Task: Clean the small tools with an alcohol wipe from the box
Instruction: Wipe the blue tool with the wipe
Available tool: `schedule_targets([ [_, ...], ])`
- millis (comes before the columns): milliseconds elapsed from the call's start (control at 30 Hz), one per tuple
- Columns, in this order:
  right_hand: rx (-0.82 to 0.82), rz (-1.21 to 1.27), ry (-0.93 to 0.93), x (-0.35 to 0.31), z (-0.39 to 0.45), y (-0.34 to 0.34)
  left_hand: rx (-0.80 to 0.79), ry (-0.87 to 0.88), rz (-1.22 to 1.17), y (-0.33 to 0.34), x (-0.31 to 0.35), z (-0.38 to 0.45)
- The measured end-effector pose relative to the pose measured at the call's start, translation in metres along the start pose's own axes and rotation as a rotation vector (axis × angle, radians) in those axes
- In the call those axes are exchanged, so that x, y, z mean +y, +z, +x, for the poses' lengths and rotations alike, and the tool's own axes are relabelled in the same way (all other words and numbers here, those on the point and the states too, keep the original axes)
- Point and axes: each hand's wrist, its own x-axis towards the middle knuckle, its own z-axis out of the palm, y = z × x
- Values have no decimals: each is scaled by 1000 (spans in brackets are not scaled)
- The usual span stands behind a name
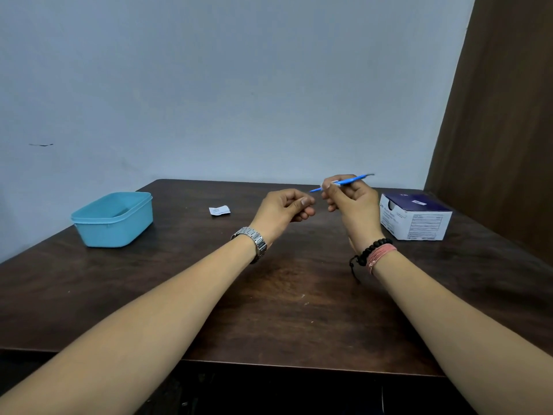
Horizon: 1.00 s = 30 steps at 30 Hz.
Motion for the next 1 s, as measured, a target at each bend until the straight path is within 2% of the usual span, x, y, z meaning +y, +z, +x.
schedule_targets([
  [100,-9,-42,11,1,0,0,22,4,14,0,-1,0],
  [233,-56,-203,34,7,-1,0,215,152,167,-3,8,2],
  [333,-101,-411,1,11,-3,0,129,347,364,1,18,1],
  [433,-103,-561,8,11,-5,2,12,411,557,9,19,5],
  [600,-202,-556,55,16,-6,4,31,269,434,8,23,7],
  [733,-288,-590,99,20,-7,9,-19,227,406,-3,16,5],
  [900,-309,-639,98,17,-8,9,-106,231,336,-6,15,-3],
  [1000,-346,-659,100,16,-10,10,-101,240,358,-7,16,-6],
])
